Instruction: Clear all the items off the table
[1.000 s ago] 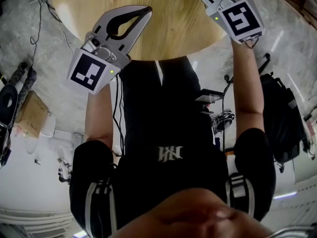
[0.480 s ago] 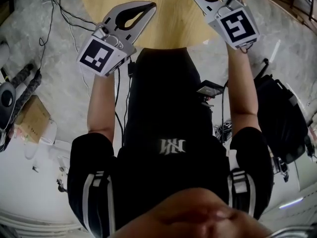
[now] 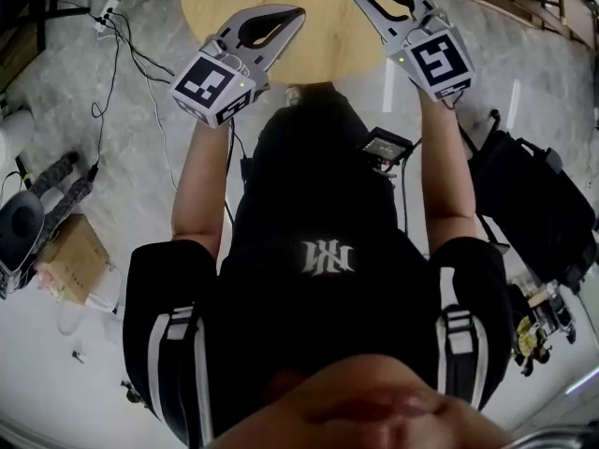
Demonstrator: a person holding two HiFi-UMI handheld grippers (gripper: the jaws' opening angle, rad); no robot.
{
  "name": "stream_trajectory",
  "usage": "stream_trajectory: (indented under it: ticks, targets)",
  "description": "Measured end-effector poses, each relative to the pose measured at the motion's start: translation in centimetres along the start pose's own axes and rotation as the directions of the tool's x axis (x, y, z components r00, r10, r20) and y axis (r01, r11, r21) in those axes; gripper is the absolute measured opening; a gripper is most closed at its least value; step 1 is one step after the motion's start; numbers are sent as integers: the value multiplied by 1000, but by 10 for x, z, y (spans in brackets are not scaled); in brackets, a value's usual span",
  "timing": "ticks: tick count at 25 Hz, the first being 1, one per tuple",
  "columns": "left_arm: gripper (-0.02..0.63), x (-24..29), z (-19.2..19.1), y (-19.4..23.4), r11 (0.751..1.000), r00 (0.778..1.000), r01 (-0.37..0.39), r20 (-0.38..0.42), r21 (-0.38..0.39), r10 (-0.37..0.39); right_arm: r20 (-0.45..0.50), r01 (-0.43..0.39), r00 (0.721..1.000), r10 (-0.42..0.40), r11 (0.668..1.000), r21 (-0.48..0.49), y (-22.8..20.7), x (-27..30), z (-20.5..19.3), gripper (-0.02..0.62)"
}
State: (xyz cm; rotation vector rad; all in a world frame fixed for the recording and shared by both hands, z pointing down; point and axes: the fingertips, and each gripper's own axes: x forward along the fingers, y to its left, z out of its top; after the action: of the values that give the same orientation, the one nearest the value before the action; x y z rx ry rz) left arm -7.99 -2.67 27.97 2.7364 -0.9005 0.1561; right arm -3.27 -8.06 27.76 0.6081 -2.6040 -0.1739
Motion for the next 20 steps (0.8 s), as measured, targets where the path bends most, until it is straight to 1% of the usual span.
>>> stream_trajectory:
  ticks: [4,10,20]
  targets:
    - [12,10,22,-20,999,999,37,0,23,-37,-1,67,998,-67,998,-3,0,-37,13,34]
    - [12,27,44,-60,989,991,131,-10,63,-131,-14,172,985,-172,985,-9,-8,-94,23,34]
    - [12,67,53,-122,962,966,259,-35,85,-257,-47,287,957,-286,958,8,-16,-168,7,34]
